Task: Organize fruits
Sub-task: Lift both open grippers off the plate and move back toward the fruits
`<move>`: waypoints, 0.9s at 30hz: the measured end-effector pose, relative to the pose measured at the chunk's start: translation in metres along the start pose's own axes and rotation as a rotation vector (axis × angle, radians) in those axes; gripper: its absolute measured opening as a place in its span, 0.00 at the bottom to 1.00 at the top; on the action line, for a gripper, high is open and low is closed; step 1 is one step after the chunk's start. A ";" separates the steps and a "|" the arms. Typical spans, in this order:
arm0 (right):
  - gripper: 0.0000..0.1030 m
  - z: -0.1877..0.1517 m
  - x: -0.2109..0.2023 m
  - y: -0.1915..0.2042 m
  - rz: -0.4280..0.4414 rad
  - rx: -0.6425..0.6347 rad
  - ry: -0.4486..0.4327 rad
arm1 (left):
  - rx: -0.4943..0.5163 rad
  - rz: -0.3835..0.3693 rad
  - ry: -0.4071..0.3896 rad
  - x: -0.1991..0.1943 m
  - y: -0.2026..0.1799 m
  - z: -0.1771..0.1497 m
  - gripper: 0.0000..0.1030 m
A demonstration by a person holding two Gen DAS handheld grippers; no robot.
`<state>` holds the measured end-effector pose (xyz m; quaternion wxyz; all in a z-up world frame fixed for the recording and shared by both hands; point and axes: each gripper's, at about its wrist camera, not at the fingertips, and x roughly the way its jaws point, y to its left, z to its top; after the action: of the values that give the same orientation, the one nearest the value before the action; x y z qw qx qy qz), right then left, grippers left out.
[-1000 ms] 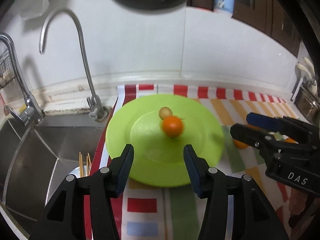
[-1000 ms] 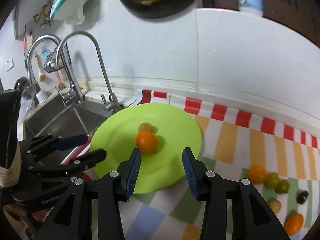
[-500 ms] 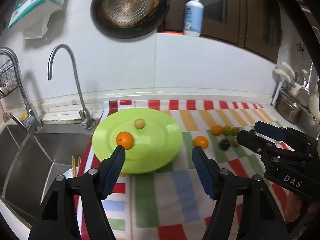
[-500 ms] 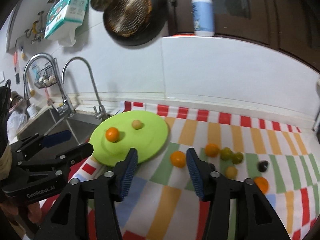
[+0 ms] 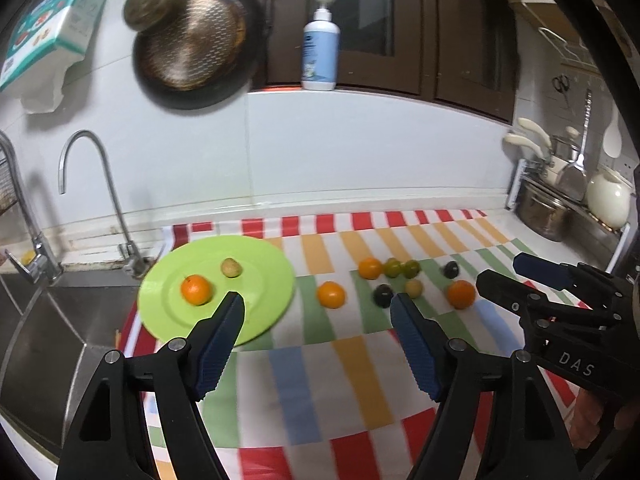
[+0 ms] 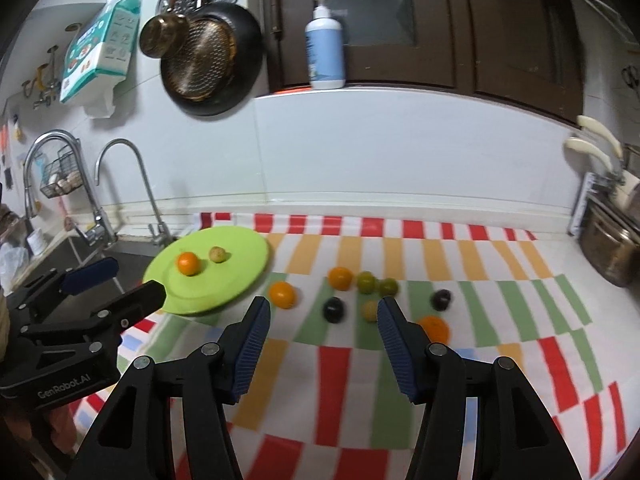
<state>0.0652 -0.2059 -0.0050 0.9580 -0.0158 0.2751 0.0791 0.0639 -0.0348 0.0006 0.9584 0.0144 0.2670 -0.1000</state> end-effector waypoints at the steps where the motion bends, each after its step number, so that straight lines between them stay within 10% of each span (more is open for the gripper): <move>1: 0.55 -0.001 -0.002 -0.004 -0.008 0.002 0.002 | 0.004 -0.003 -0.003 0.001 -0.004 0.000 0.73; 27: 0.55 -0.019 0.033 -0.076 -0.105 0.103 0.113 | 0.147 -0.100 0.067 0.079 -0.060 0.002 0.72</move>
<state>0.0953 -0.2771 -0.0399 0.9434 0.0148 0.3311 0.0133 0.1191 -0.1080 -0.0367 0.9392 0.0746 0.2910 -0.1664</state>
